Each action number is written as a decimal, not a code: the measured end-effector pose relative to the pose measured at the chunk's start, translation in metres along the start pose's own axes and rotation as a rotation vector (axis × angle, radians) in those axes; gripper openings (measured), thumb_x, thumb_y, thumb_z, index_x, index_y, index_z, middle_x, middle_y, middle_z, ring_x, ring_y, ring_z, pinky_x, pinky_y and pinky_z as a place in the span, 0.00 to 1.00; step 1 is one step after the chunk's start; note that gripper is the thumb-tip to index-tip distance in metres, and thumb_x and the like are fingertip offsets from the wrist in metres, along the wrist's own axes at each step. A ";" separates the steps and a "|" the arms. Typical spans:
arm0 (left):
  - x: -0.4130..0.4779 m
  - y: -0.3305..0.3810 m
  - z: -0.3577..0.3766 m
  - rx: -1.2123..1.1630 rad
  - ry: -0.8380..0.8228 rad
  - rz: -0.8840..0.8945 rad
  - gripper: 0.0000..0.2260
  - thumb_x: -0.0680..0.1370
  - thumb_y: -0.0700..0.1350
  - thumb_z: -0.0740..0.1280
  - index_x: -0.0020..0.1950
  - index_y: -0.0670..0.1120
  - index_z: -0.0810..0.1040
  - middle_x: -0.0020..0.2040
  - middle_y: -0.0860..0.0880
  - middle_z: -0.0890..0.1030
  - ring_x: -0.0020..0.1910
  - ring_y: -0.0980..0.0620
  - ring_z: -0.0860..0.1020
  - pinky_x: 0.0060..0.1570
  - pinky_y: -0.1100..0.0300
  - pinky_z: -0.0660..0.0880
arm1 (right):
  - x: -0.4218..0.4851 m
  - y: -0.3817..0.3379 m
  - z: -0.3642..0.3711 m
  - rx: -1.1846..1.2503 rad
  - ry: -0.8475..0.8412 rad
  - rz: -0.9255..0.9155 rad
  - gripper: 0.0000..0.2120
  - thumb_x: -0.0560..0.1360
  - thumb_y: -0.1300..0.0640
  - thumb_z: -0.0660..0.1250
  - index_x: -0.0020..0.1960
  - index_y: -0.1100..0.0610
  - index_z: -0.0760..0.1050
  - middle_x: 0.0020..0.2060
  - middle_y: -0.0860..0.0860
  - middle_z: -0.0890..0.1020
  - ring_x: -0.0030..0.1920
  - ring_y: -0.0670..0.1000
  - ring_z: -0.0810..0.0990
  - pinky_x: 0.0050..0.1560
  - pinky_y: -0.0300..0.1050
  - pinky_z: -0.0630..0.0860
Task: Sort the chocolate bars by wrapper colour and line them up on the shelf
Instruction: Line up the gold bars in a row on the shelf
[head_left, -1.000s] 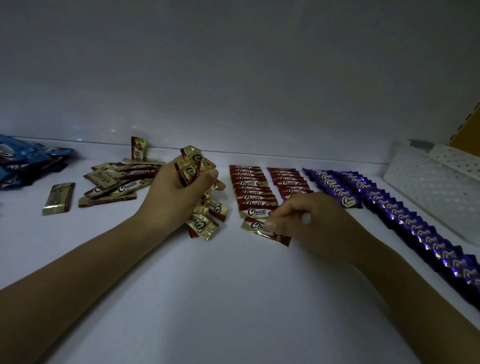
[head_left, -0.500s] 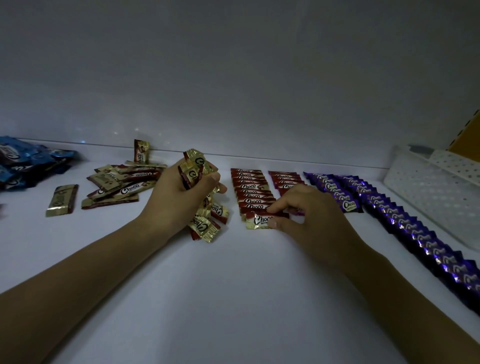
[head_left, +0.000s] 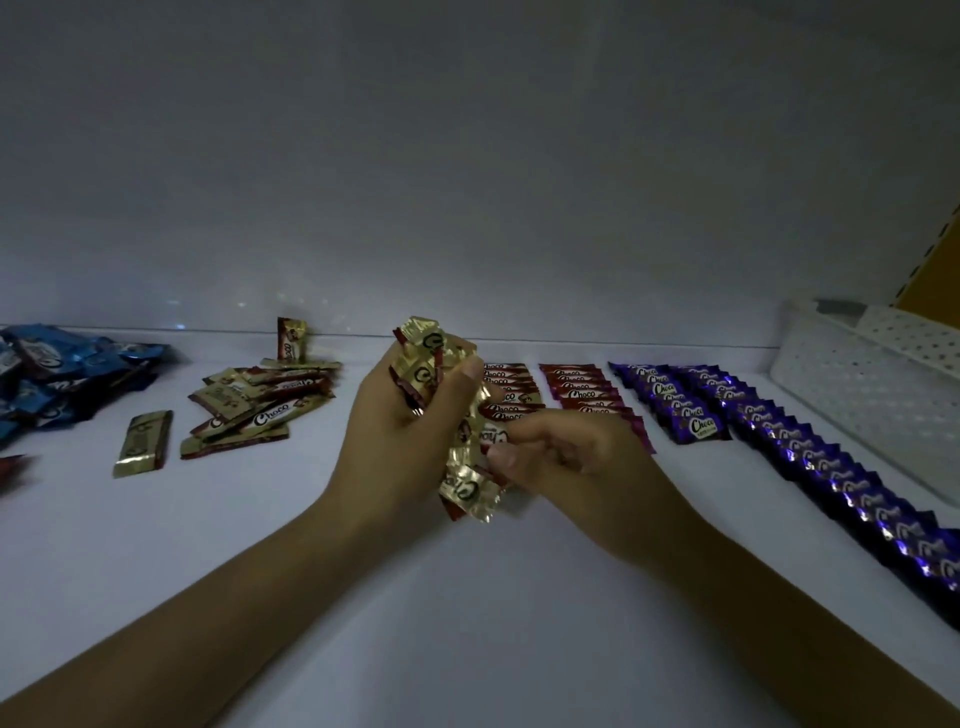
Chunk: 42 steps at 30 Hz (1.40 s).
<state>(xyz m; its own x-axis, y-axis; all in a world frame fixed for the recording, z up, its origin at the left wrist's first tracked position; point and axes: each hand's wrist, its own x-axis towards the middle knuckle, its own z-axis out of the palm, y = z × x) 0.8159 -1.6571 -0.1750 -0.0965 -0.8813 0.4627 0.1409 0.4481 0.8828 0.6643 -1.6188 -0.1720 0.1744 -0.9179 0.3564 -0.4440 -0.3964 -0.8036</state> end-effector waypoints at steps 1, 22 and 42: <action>-0.001 0.001 0.002 0.006 -0.011 0.022 0.09 0.77 0.45 0.65 0.49 0.39 0.76 0.41 0.42 0.83 0.35 0.57 0.81 0.33 0.68 0.75 | 0.000 -0.001 -0.001 0.108 0.009 0.055 0.06 0.67 0.49 0.70 0.42 0.51 0.79 0.35 0.50 0.84 0.37 0.47 0.83 0.40 0.40 0.80; 0.005 -0.014 -0.013 0.213 0.045 0.010 0.08 0.80 0.44 0.64 0.49 0.39 0.77 0.38 0.53 0.84 0.34 0.61 0.80 0.33 0.69 0.74 | -0.009 -0.001 -0.024 -0.322 -0.199 0.088 0.09 0.69 0.62 0.74 0.48 0.55 0.81 0.36 0.46 0.82 0.38 0.47 0.81 0.40 0.35 0.77; 0.003 -0.013 -0.012 0.279 -0.010 0.033 0.10 0.79 0.45 0.64 0.45 0.39 0.79 0.35 0.58 0.82 0.34 0.63 0.78 0.37 0.71 0.73 | -0.009 0.004 -0.036 -0.463 -0.270 0.116 0.10 0.65 0.50 0.77 0.35 0.40 0.77 0.34 0.34 0.78 0.42 0.33 0.76 0.41 0.26 0.69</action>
<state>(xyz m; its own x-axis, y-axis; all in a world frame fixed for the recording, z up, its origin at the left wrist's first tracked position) 0.8251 -1.6677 -0.1862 -0.1058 -0.8645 0.4913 -0.1323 0.5019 0.8547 0.6290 -1.6118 -0.1609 0.2938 -0.9512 0.0944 -0.8033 -0.2992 -0.5149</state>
